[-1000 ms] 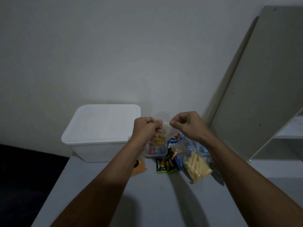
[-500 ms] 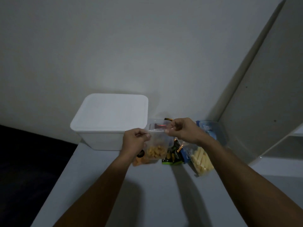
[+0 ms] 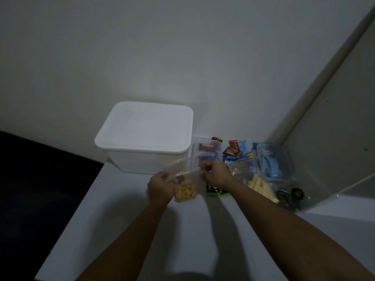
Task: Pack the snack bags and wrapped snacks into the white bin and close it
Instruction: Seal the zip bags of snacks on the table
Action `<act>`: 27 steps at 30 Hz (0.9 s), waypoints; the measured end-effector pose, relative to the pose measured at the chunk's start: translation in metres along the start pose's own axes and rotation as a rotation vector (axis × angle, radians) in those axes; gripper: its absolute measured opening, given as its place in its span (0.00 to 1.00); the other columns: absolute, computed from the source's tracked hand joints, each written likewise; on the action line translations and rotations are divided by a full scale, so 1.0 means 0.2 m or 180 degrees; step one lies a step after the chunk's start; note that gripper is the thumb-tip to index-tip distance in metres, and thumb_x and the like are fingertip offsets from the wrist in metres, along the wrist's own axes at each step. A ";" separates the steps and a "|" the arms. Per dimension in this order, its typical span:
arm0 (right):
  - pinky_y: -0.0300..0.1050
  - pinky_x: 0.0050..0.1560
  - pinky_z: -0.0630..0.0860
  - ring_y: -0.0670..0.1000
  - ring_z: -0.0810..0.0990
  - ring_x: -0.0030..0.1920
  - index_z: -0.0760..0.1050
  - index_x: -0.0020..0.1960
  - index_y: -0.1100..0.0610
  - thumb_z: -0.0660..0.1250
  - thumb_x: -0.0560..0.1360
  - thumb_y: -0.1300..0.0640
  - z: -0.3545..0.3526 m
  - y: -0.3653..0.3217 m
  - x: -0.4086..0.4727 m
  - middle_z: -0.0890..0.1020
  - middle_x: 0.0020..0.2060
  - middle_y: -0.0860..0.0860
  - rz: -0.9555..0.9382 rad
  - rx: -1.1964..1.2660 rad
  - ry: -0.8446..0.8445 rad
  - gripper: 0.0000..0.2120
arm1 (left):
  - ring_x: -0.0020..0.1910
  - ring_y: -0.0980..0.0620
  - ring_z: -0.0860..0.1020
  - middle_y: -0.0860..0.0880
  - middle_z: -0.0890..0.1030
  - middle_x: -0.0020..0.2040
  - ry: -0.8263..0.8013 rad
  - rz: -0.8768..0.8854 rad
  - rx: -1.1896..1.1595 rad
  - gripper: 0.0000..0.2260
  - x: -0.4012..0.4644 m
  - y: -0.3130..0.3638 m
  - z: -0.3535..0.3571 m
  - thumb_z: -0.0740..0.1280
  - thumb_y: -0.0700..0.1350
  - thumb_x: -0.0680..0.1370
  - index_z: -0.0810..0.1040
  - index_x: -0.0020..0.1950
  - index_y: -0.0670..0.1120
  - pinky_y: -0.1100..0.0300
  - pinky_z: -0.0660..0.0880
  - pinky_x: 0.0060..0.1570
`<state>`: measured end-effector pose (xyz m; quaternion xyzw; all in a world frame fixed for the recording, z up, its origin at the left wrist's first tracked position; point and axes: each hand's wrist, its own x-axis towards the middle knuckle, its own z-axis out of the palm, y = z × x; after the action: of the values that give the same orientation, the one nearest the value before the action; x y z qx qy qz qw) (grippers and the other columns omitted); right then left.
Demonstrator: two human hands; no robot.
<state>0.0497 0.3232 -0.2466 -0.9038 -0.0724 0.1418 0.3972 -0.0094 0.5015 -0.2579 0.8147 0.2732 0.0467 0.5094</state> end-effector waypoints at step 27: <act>0.43 0.44 0.70 0.57 0.79 0.51 0.74 0.52 0.63 0.63 0.74 0.60 -0.50 0.73 -0.06 0.78 0.49 0.59 0.1589 -0.0364 0.0477 0.09 | 0.43 0.45 0.76 0.40 0.77 0.44 -0.1784 -0.0978 -0.0592 0.03 -0.17 0.29 0.95 0.68 0.38 0.74 0.77 0.41 0.43 0.53 0.74 0.43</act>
<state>0.0726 0.1514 -0.2871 -0.9227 0.1745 0.1638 0.3024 0.0510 0.3130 -0.2920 0.6951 0.2366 -0.2319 0.6380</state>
